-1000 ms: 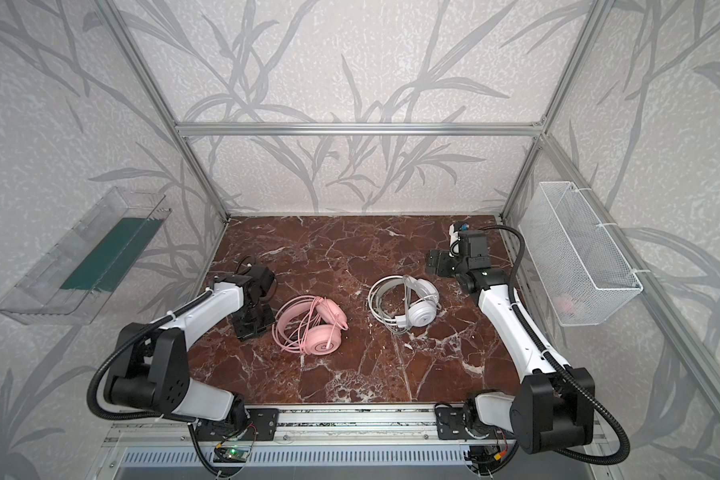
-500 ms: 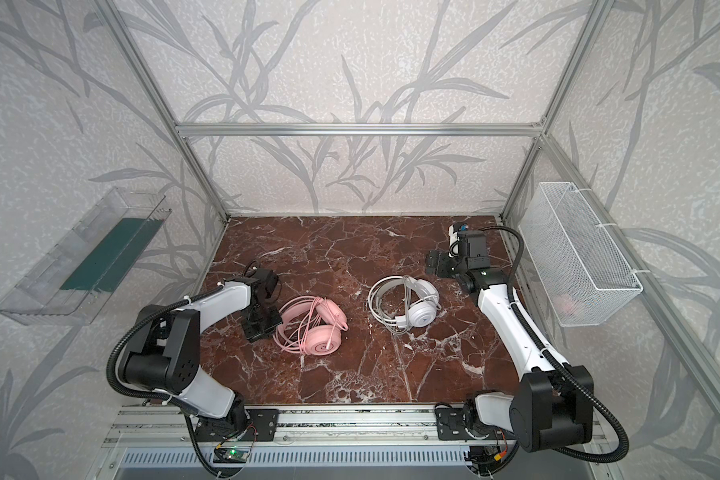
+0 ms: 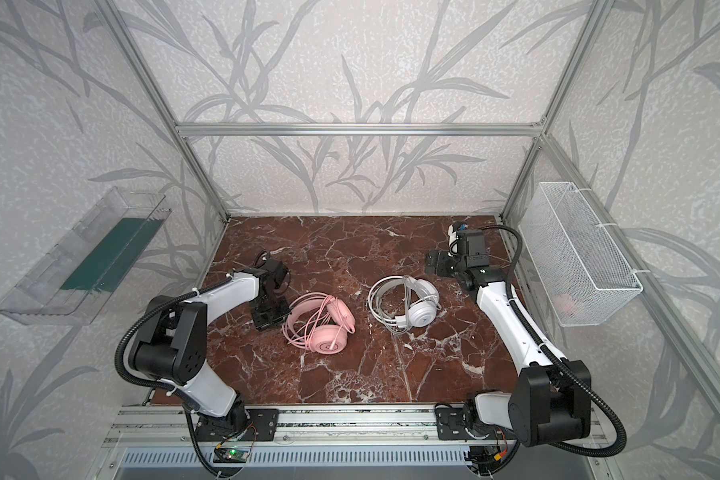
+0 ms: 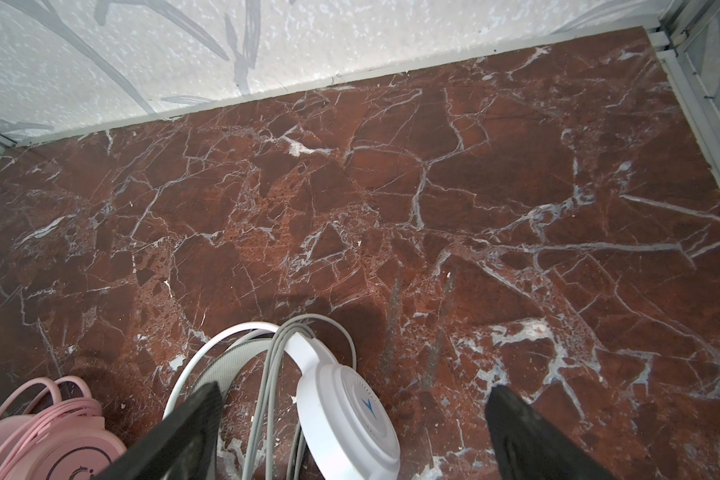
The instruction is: Wrap the headphones
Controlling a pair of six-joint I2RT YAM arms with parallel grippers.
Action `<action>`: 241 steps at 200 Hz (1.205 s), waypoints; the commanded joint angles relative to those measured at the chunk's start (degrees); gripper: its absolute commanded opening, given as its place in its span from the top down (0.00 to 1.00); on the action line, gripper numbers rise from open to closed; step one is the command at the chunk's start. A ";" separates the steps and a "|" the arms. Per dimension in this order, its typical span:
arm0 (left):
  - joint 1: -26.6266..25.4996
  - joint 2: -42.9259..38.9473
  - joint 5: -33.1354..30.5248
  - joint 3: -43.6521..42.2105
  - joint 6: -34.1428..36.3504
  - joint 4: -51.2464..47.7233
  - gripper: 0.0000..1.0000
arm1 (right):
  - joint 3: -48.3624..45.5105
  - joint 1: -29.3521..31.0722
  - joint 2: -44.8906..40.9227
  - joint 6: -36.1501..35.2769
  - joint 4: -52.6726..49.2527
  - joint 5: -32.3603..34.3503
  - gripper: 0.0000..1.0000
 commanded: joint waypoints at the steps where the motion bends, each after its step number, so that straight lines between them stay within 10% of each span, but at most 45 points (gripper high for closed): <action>1: 0.28 -5.43 -10.72 5.23 4.20 -4.96 1.00 | 0.03 -1.93 -0.08 0.37 1.63 1.63 0.01; 37: 1.56 -16.10 -27.35 8.14 15.54 4.73 0.92 | -6.62 -6.87 -1.82 0.25 10.84 5.87 0.01; 80: 4.93 -22.03 -32.08 -0.34 27.09 28.46 0.26 | -23.41 -10.55 -4.69 0.67 37.17 9.22 0.01; 87: 5.70 -22.19 -33.12 -1.82 26.58 31.09 0.02 | -25.71 -10.55 -4.88 -0.04 40.89 9.91 0.01; 161: 9.62 -20.79 -31.70 -34.89 31.96 93.49 0.01 | -36.24 -10.37 -0.82 -4.00 53.08 10.30 0.01; 241: 10.52 -18.06 -29.71 -34.68 31.09 86.24 0.01 | -37.48 -7.47 6.02 -10.01 63.63 5.17 0.01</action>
